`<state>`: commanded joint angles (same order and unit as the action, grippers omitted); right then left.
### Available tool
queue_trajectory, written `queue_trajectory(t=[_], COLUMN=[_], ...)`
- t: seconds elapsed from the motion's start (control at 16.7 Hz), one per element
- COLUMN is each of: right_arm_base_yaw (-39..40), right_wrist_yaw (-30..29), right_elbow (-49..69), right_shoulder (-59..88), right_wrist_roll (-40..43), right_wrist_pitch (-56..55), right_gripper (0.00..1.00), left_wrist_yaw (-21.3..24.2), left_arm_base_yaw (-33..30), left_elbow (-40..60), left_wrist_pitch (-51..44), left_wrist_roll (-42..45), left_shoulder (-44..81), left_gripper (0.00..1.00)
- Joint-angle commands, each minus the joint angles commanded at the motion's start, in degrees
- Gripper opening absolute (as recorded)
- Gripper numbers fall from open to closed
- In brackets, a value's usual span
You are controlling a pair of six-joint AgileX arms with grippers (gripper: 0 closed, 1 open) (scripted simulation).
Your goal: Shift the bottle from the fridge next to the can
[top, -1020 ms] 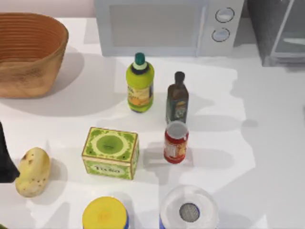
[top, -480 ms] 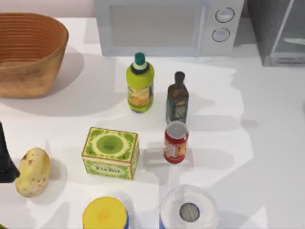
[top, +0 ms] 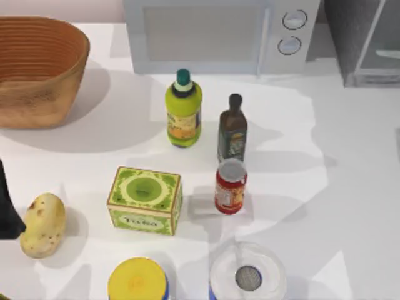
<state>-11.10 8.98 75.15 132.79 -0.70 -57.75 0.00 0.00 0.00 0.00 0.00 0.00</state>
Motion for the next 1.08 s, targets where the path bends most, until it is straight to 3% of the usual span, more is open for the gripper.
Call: queue_trajectory(t=[0.12,0.9,1.08], right_arm_base_yaw=[0.0,0.0,0.0], right_wrist_yaw=[0.0,0.0,0.0], right_elbow=[0.0,0.0,0.0], right_shoulder=[0.0,0.0,0.0], right_wrist_roll=[0.0,0.0,0.0], right_wrist_pitch=[0.0,0.0,0.0], right_gripper=[1.0,0.02,0.0], left_wrist_yaw=[0.0,0.0,0.0], left_arm_base_yaw=[0.0,0.0,0.0], left_elbow=[0.0,0.0,0.0], left_wrist_pitch=[0.0,0.0,0.0], left_wrist_roll=[0.0,0.0,0.0], left_shoulder=[0.0,0.0,0.0], left_gripper=[1.0,1.0,1.0])
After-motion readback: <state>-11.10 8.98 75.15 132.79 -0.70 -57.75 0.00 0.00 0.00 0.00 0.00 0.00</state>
